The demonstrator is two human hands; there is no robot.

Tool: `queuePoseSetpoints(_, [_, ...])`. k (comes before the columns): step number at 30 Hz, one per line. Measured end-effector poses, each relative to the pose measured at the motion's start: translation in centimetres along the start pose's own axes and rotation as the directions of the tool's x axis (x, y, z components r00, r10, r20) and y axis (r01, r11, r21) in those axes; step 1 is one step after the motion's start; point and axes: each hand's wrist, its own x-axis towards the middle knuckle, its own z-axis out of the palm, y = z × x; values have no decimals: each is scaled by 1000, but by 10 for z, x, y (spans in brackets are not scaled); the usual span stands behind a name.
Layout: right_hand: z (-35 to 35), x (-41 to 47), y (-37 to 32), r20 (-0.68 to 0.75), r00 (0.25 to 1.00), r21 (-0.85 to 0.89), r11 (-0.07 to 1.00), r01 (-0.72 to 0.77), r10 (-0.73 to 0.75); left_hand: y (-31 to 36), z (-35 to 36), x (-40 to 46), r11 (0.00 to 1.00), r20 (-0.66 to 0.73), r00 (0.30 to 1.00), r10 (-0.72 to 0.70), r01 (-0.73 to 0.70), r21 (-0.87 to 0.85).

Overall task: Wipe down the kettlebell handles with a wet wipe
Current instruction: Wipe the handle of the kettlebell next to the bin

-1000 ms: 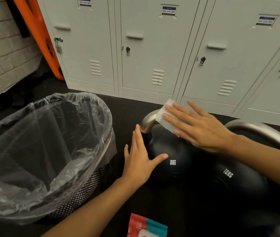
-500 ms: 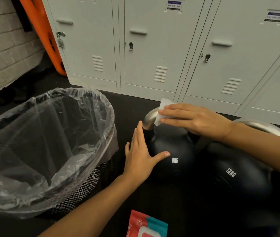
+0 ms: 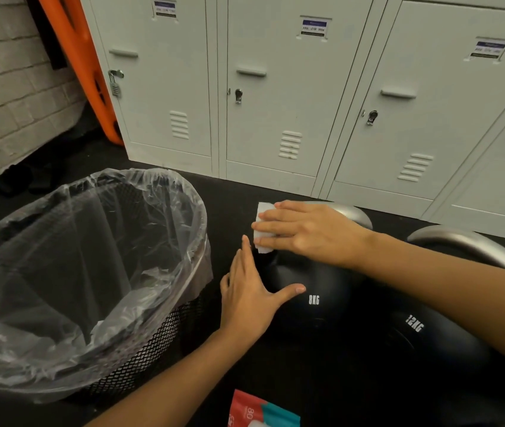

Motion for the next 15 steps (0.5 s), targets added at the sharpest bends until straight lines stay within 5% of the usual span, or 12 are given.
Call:
queuePoseSetpoints(4, [-4,-16,-1,-58,959,129,955,-269,278,-1,1,0,1000,12,1000,-3,2,23])
queuePoseSetpoints(8, [-17,-29,-12,88,757,468,644,-605,647,-2,0,-1,1000,26,1000,8,-9,25])
queuePoseSetpoints(12, [-28,-39,-12,211,585,557,395,-731,783,-1,-2,-2,1000,20,1000,24,-24,14])
queuePoseSetpoints(15, [-31,-34,-7,258,525,519,342,-783,811,-1,-2,-2,1000,21,999,25,-25,15])
